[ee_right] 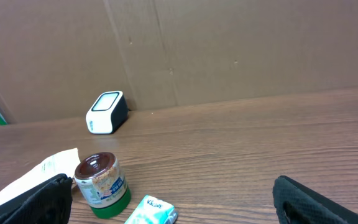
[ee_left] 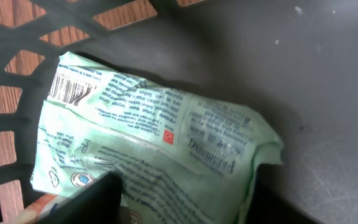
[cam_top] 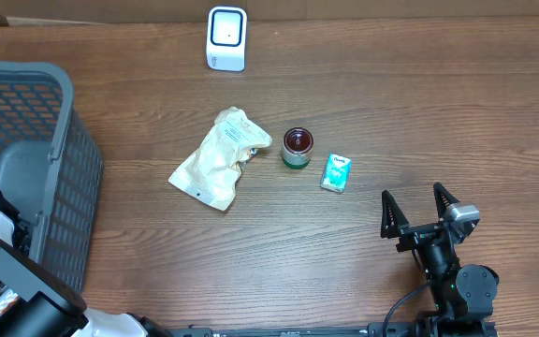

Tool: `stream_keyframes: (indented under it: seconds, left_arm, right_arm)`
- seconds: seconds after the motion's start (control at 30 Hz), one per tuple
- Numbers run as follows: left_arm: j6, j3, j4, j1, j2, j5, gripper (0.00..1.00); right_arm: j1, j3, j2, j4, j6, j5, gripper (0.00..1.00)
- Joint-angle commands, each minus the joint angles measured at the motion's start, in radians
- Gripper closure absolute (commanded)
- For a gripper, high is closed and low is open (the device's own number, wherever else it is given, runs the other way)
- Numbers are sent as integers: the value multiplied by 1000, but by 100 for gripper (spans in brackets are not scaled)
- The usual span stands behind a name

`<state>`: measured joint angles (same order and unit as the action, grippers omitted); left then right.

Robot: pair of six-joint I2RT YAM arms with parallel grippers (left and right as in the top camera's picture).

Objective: Scan the item barcode
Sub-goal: 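Reach the left gripper into the basket and grasp the mint wipes pack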

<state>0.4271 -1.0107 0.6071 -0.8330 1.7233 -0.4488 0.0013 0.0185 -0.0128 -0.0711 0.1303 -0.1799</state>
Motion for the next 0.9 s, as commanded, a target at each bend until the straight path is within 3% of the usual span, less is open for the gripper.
stream_keyframes:
  seconds: [0.0, 0.03, 0.1, 0.3, 0.5, 0.87]
  left_arm:
    - [-13, 21, -3, 2, 7, 2, 67]
    - [-13, 21, -3, 2, 7, 2, 83]
    - [-13, 19, -4, 2, 6, 2, 96]
    - [-13, -16, 27, 3, -9, 23, 96]
    - [-19, -147, 129, 3, -68, 179, 96]
    - [-69, -451, 169, 3, -275, 688, 96]
  right_arm:
    - [-3, -10, 6, 6, 0, -5, 0]
    - [-3, -10, 6, 6, 0, -5, 0]
    - [-3, -10, 6, 6, 0, -5, 0]
    - [-3, -10, 6, 6, 0, -5, 0]
    - [-3, -10, 6, 6, 0, -5, 0]
    - [-3, -10, 6, 6, 0, -5, 0]
